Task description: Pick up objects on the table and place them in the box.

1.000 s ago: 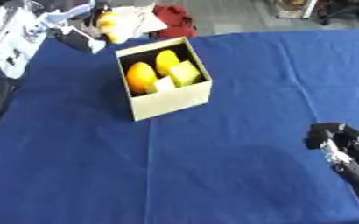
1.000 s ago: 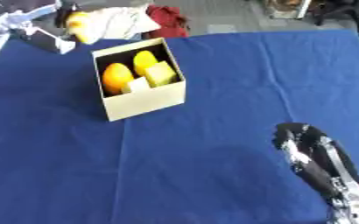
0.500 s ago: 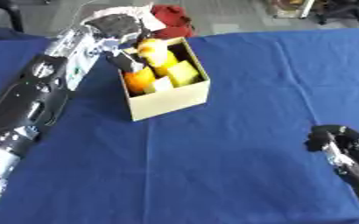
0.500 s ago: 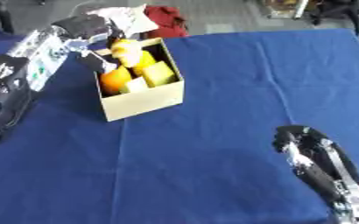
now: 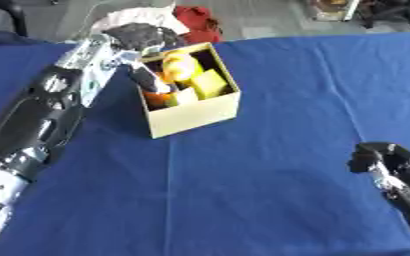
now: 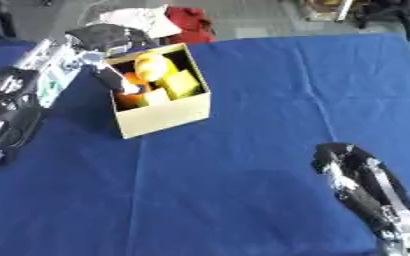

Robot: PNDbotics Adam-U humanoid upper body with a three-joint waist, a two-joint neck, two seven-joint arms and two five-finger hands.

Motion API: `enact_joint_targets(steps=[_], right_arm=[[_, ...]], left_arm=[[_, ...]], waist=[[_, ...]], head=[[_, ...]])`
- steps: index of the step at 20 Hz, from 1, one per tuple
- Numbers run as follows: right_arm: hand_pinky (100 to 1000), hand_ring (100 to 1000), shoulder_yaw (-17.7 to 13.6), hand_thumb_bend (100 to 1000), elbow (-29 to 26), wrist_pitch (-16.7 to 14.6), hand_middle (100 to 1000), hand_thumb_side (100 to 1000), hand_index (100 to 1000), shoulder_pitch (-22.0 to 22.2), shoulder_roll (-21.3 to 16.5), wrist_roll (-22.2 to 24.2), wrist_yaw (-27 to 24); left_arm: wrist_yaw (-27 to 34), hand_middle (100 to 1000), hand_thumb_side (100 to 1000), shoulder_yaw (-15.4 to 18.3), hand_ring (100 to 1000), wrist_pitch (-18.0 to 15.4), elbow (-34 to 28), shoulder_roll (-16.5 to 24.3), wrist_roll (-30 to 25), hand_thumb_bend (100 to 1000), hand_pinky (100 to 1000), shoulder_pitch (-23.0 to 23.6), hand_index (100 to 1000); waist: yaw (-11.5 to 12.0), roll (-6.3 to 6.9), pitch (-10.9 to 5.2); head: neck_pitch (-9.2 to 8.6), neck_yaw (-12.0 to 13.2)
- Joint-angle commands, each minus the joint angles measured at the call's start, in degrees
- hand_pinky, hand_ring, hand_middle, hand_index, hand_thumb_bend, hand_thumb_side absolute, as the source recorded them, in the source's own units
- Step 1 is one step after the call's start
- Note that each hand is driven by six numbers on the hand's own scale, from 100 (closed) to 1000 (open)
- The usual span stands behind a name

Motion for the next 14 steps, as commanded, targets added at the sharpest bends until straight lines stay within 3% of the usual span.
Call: enact_joint_targets(steps=[1, 3, 5, 6, 8, 12, 14], right_arm=[[640, 628, -0.4, 100, -0.8, -0.1, 589, 487, 695, -0.3, -0.7, 0.1, 0.0], [640, 628, -0.5, 100, -0.8, -0.2, 589, 476, 695, -0.3, -0.7, 0.0, 0.1], [640, 628, -0.7, 100, -0.9, -0.2, 589, 471, 695, -0.3, -0.7, -0.2, 0.3], [640, 628, -0.9, 100, -0.9, -0.3, 589, 476, 695, -0.3, -0.7, -0.3, 0.3], [640, 628, -1.2, 100, -1.0, -0.4, 589, 467, 695, -0.2, -0.7, -0.6, 0.4], [640, 628, -1.9, 100, -1.1, -0.5, 589, 460, 695, -0.2, -0.8, -1.3, 0.7], [640, 628, -2.1, 100, -1.2, -0.5, 589, 457, 695, -0.1, -0.9, -1.5, 0.8]], left_arm=[[-1.8, 964, 915, 0.6, 951, -1.4, -4.2, 3.6, -0.3, 716, 947, -0.4, 1000], [0.4, 938, 805, 1.6, 925, -1.1, -6.4, 5.0, 0.8, 593, 928, 0.5, 1000], [5.9, 896, 728, 2.8, 885, 0.4, -9.2, 6.5, 2.7, 365, 901, 2.2, 995], [10.4, 861, 696, 4.1, 856, 1.5, -11.4, 7.0, 4.3, 246, 882, 3.7, 974], [21.1, 831, 663, 6.3, 829, 4.0, -17.7, 8.5, 7.4, 112, 865, 8.1, 954], [40.2, 752, 580, 11.7, 756, 8.7, -33.2, 10.2, 14.4, 100, 814, 19.3, 903], [46.7, 714, 554, 14.4, 730, 10.6, -39.7, 10.0, 19.0, 100, 793, 25.3, 877]], waist=[[0.2, -0.05, -1.50], [0.5, 0.00, -1.52], [0.9, 0.03, -1.47], [1.2, 0.06, -1.43], [1.8, 0.09, -1.33], [3.1, 0.27, -1.07], [3.6, 0.32, -1.05]], head=[[-0.49, -0.3], [-0.75, -0.6], [-0.87, -1.0], [-0.84, -1.2], [-0.93, -1.6], [-1.12, -1.9], [-0.99, -2.1]])
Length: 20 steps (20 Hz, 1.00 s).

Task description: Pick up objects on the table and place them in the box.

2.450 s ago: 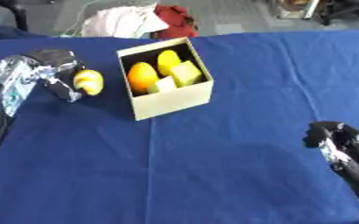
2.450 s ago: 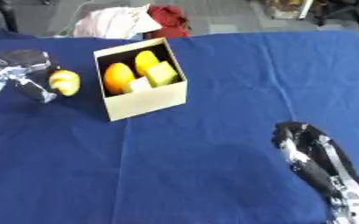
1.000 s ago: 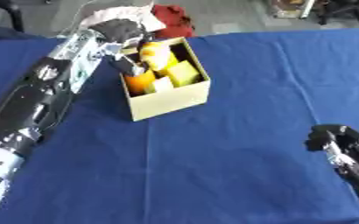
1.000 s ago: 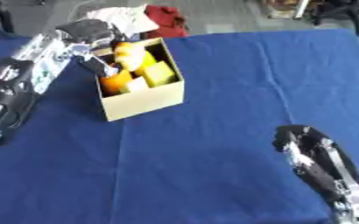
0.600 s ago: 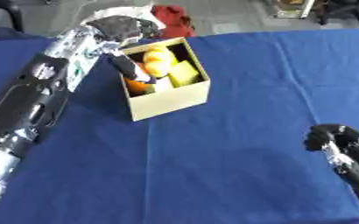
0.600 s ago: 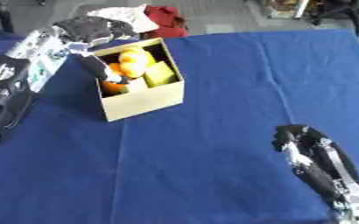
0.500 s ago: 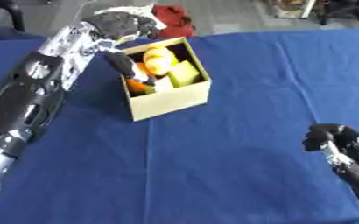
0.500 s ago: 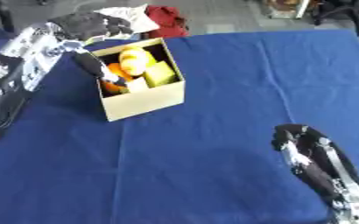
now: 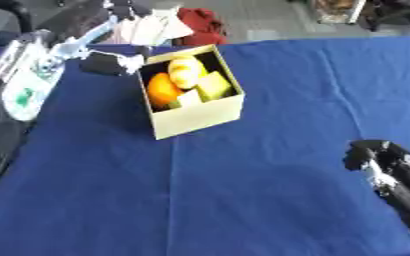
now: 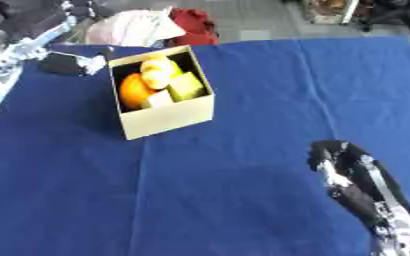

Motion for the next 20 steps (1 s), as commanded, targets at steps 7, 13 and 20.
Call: enact_joint_targets(steps=[7, 13, 20], right_arm=[[640, 628, -2.0, 100, -1.3, -0.4, 588, 423, 695, 0.1, -0.8, -1.7, 0.9], [640, 627, -2.9, 100, -1.7, -0.6, 588, 419, 695, 0.6, -0.4, -2.7, 0.9], [640, 627, -3.2, 100, -2.1, -0.7, 588, 419, 695, 0.6, -0.2, -3.0, 0.8]], left_arm=[[15.7, 657, 591, 8.8, 679, 4.3, -17.5, -5.7, 15.0, 100, 756, 19.1, 834], [15.3, 656, 654, 8.7, 683, 4.2, -16.8, -14.1, 13.8, 100, 755, 25.1, 824], [15.1, 648, 698, 8.1, 675, 2.6, -14.0, -21.1, 12.0, 100, 751, 26.0, 806]], waist=[[1.9, -0.03, -0.98], [2.7, -0.55, -0.86], [2.7, -0.60, -0.63]], head=[[0.34, 0.0], [2.67, 0.8], [3.37, 1.4]])
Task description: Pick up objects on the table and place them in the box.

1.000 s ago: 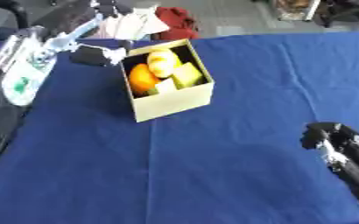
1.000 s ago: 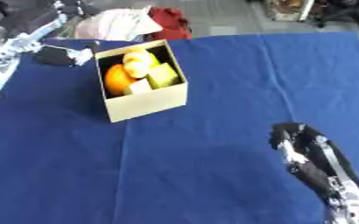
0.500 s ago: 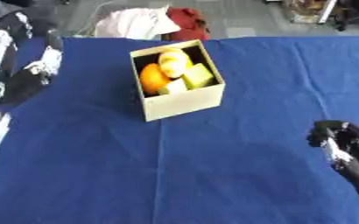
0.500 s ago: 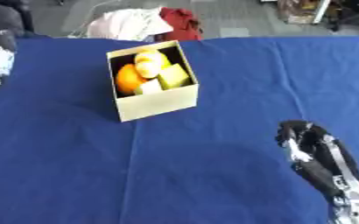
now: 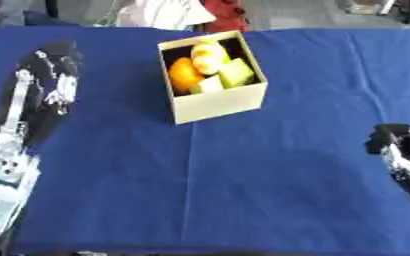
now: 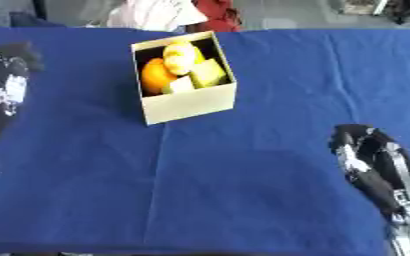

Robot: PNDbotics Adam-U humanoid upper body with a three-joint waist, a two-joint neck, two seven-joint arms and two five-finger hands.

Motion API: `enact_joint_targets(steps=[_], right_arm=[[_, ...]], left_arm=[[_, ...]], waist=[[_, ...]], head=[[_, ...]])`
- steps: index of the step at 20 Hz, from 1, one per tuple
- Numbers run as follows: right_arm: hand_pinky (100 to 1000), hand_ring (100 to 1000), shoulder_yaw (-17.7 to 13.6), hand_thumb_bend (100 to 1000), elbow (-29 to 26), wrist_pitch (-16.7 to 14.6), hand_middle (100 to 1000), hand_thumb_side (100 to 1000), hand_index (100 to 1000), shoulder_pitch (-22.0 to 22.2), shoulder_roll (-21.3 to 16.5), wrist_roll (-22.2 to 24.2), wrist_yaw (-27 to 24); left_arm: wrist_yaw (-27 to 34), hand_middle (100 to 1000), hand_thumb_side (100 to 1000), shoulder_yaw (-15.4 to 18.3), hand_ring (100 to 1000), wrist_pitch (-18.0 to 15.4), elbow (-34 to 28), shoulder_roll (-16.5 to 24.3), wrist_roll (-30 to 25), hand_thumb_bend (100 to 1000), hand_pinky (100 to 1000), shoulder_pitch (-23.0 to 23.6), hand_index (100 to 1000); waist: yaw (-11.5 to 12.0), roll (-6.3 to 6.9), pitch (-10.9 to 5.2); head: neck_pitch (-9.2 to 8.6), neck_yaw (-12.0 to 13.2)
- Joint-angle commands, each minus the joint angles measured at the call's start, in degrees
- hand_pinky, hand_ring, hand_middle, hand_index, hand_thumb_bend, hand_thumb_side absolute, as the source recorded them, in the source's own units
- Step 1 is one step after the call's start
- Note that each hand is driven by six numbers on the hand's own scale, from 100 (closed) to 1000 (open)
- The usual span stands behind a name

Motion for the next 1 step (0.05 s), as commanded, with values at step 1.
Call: enact_joint_targets(steps=[1], right_arm=[[640, 627, -0.6, 100, -1.4, 0.0, 588, 422, 695, -0.3, -0.3, -0.4, 0.1]], left_arm=[[-0.1, 648, 701, -0.1, 675, -0.8, 0.4, -1.7, -0.7, 100, 751, -0.2, 806]], waist=[[0.0, -0.58, -0.64]], head=[[0.32, 0.2]])
